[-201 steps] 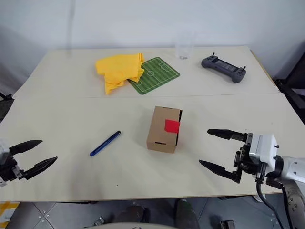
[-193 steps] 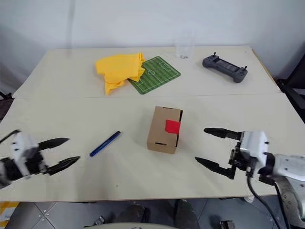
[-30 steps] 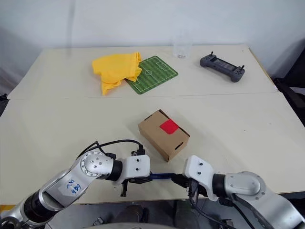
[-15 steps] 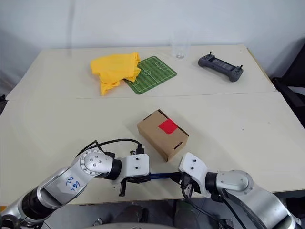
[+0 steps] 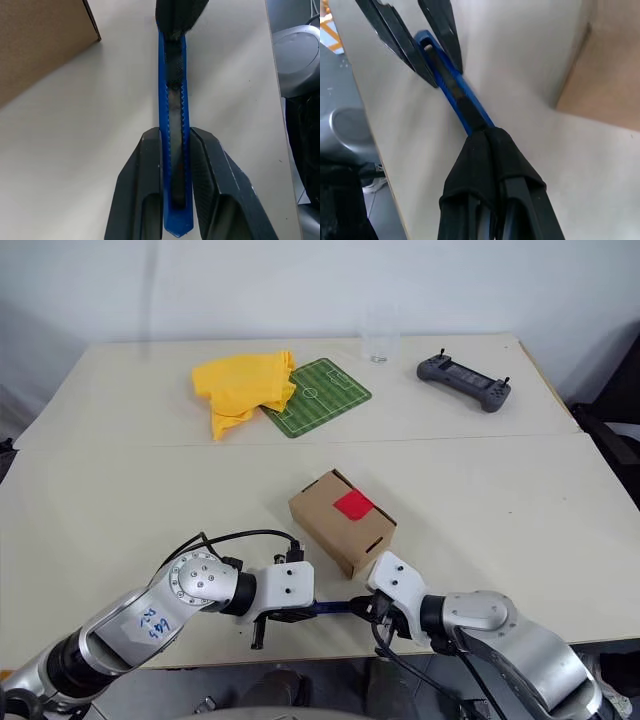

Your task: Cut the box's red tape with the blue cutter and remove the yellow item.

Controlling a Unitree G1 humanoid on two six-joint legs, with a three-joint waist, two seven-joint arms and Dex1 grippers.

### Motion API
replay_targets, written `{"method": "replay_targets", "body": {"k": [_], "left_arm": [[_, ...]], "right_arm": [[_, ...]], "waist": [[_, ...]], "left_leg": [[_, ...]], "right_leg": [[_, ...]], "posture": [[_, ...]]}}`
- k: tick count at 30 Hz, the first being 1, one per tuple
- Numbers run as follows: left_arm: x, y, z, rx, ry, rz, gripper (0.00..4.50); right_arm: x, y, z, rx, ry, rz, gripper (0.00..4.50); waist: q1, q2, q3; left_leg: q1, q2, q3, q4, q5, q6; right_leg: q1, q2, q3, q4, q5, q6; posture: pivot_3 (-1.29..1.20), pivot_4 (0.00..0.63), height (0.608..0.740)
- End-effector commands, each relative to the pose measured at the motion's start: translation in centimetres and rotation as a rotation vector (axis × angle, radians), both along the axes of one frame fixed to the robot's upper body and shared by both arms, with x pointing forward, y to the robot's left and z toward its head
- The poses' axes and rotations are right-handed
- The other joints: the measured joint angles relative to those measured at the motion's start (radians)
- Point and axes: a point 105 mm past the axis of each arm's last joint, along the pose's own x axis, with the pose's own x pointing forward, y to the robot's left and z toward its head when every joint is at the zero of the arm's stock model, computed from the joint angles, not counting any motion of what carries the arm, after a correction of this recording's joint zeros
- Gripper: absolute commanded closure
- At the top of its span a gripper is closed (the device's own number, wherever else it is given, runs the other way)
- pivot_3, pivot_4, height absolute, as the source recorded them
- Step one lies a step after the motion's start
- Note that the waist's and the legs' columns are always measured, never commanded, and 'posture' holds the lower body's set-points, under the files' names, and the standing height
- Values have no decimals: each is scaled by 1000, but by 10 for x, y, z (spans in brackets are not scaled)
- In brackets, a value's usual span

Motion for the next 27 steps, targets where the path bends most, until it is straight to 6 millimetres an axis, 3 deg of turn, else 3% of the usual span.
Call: {"method": "replay_targets", "body": {"k": [1, 11, 15, 18, 21, 27], "left_arm": [[-2, -6, 2, -16, -10, -29, 4079], [2, -7, -1, -18, -8, -20, 4079], [4, -8, -3, -34, -18, -19, 4079], [2, -3, 1, -63, -46, -62, 4079], [-4, 3, 22, -206, -140, -197, 4079], [-4, 5, 61, -351, -382, -337, 4079]], "right_arm": [[-3, 7, -9, 0, 57, 17, 4458], [0, 28, -10, 29, 76, 79, 4458], [-3, 20, 0, 66, 73, 87, 4458], [-16, 9, 21, 166, 150, 82, 4458], [-41, -10, 55, 287, 263, 91, 3887], [-56, -38, 108, 294, 446, -3, 1882]], "waist": [[0, 0, 0], [2, 0, 0], [4, 0, 0], [9, 0, 0], [8, 3, 2], [8, 6, 3]], "left_leg": [[0, 0, 0, 0, 0, 0], [1, -2, -1, 0, 0, 0], [0, -3, -1, 0, 1, 1], [-1, -4, -2, 0, 1, 2], [-3, -3, -3, 0, 1, 2], [-2, -1, -1, 0, 0, 4]], "right_leg": [[0, 0, 0, 0, 0, 0], [1, -1, 0, 1, 0, 0], [1, -2, -1, 1, 0, 0], [1, -3, -1, 0, 0, 0], [-1, -3, -1, 0, 0, 0], [1, -4, -2, -4, 0, 0]], "posture": [[0, 150, 740], [0, 150, 740], [0, 150, 740], [0, 150, 740], [0, 150, 740], [0, 150, 740]]}}
